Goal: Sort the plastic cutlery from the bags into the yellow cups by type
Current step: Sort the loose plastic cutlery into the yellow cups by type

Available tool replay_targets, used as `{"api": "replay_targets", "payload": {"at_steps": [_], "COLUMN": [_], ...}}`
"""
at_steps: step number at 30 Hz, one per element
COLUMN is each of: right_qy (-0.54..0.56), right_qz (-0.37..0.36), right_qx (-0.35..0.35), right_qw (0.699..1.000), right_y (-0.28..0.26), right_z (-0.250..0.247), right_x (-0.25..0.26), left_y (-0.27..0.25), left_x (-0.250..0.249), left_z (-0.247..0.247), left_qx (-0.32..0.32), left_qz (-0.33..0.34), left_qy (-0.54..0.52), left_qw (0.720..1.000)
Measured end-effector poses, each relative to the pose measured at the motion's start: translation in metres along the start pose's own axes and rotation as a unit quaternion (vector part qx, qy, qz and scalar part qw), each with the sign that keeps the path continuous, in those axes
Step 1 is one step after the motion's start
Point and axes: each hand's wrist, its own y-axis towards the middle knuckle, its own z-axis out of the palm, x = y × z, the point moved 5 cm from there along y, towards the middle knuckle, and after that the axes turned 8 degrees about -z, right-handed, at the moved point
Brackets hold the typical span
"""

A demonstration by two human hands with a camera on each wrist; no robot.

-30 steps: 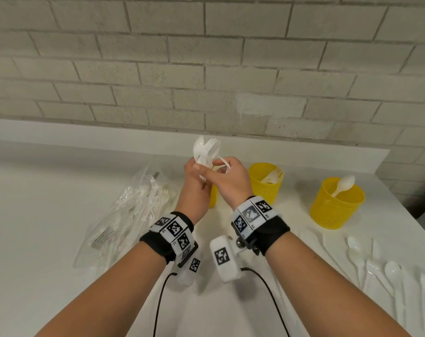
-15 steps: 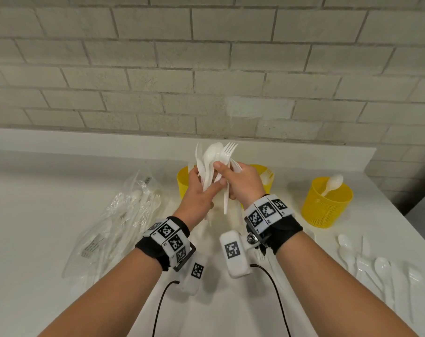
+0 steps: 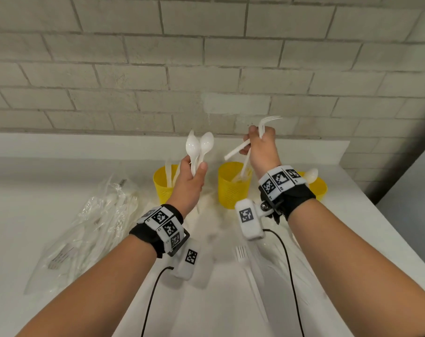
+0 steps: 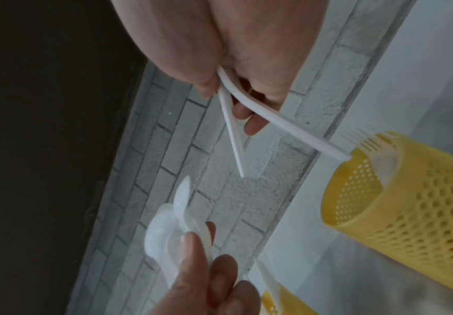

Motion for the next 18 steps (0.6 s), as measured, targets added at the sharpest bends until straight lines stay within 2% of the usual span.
{"api": "replay_targets", "payload": {"at_steps": [3, 6, 10, 12, 18], "right_qy": [0.039, 0.021, -0.074, -0.139, -0.126], "right_qz": [0.015, 0.038, 0.09, 0.092, 0.078], "right_qx": [-0.036, -0.036, 0.006, 0.036, 0.094], "right_qw": [0.998, 0.998, 0.993, 0.985, 0.984], "right_y": [0.011, 0.012, 0.007, 0.007, 0.001], "right_z": [0.003, 0.009, 0.016, 0.018, 0.015], "right_x": [-0.016, -0.041, -0.078, -0.086, -0.071], "left_y": [0.003, 0.006, 0.009, 0.01, 0.008], "left_x": [0.004, 0.007, 0.01, 0.013, 0.016], "left_z": [0.002, 0.003, 0.005, 0.007, 0.011], "left_qx": [0.003, 0.001, 0.006, 0.01, 0.031], "left_qz": [-0.003, -0.002, 0.005, 0.013, 0.065], "left_qy": [0.0, -0.001, -0.008, -0.002, 0.018], "left_qw": [1.0, 1.0, 1.0, 1.0, 0.997]}}
